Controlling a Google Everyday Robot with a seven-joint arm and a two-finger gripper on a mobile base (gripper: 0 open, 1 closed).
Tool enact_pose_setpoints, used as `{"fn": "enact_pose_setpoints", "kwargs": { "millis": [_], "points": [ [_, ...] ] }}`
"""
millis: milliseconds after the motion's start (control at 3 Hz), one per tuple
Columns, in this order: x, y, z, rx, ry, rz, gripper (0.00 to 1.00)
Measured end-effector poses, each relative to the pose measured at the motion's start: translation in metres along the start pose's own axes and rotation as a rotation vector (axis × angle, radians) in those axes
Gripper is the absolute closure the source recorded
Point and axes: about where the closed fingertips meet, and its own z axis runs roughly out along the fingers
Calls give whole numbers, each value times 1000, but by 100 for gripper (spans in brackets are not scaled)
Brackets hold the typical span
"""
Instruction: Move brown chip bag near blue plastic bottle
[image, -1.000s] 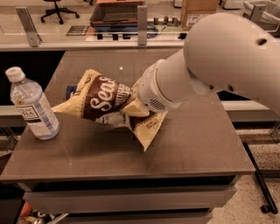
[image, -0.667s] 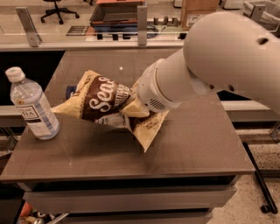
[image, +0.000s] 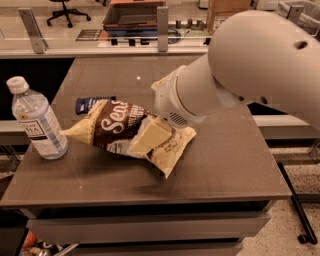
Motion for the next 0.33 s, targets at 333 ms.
{"fn": "enact_pose_setpoints", "kwargs": {
  "millis": [333],
  "points": [
    [0, 0, 0, 0, 0, 0, 0]
  ]
}}
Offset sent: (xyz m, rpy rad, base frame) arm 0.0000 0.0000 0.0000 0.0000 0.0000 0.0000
